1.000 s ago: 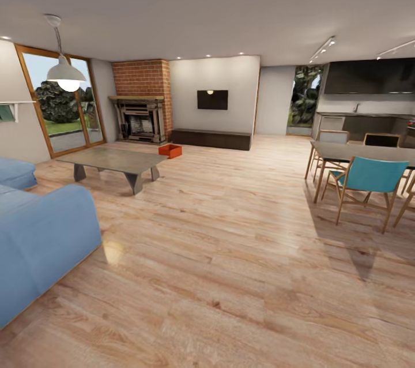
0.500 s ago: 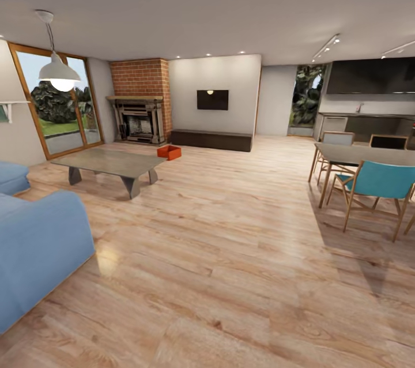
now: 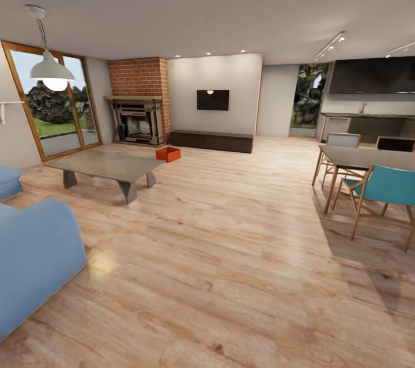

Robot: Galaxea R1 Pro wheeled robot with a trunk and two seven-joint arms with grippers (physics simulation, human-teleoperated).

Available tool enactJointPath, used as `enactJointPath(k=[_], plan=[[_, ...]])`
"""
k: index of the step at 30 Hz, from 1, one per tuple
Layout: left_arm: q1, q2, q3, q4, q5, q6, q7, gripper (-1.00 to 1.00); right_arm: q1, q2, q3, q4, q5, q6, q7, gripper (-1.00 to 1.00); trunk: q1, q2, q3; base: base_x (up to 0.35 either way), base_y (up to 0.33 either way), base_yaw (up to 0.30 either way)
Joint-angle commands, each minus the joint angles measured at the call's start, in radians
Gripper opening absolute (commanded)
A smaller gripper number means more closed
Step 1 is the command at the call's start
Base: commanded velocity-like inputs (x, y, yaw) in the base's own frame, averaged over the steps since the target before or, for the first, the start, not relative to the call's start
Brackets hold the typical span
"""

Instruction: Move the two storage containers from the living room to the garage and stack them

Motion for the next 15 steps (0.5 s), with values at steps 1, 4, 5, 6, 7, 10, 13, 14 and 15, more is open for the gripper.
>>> enactJointPath(k=[1, 4, 5, 6, 7, 10, 13, 14, 15], plan=[[0.0, 0.0, -0.003, 0.0, 0.01, 0.0, 0.001, 1.0, -0.001, 0.001, 0.008, 0.003, -0.008, -0.005, -0.001, 1.0, 0.001, -0.001, -0.001, 0.321, 0.0, 0.0], [0.0, 0.0, -0.003, 0.0, 0.01, 0.0, 0.001, 1.0, -0.001, 0.001, 0.008, 0.003, -0.008, -0.005, -0.001, 1.0, 0.001, -0.001, -0.001, 0.32, 0.0, 0.0], [0.0, 0.0, -0.003, 0.0, 0.01, 0.0, 0.001, 1.0, -0.001, 0.001, 0.008, 0.003, -0.008, -0.005, -0.001, 1.0, 0.001, -0.001, -0.001, 0.32, 0.0, 0.0], [0.0, 0.0, -0.003, 0.0, 0.01, 0.0, 0.001, 1.0, -0.001, 0.001, 0.008, 0.003, -0.008, -0.005, -0.001, 1.0, 0.001, -0.001, -0.001, 0.32, 0.0, 0.0], [0.0, 0.0, -0.003, 0.0, 0.01, 0.0, 0.001, 1.0, -0.001, 0.001, 0.008, 0.003, -0.008, -0.005, -0.001, 1.0, 0.001, -0.001, -0.001, 0.32, 0.0, 0.0], [0.0, 0.0, -0.003, 0.0, 0.01, 0.0, 0.001, 1.0, -0.001, 0.001, 0.008, 0.003, -0.008, -0.005, -0.001, 1.0, 0.001, -0.001, -0.001, 0.32, 0.0, 0.0], [0.0, 0.0, -0.003, 0.0, 0.01, 0.0, 0.001, 1.0, -0.001, 0.001, 0.008, 0.003, -0.008, -0.005, -0.001, 1.0, 0.001, -0.001, -0.001, 0.32, 0.0, 0.0], [0.0, 0.0, -0.003, 0.0, 0.01, 0.0, 0.001, 1.0, -0.001, 0.001, 0.008, 0.003, -0.008, -0.005, -0.001, 1.0, 0.001, -0.001, -0.001, 0.321, 0.0, 0.0], [0.0, 0.0, -0.003, 0.0, 0.01, 0.0, 0.001, 1.0, -0.001, 0.001, 0.008, 0.003, -0.008, -0.005, -0.001, 1.0, 0.001, -0.001, -0.001, 0.321, 0.0, 0.0]])
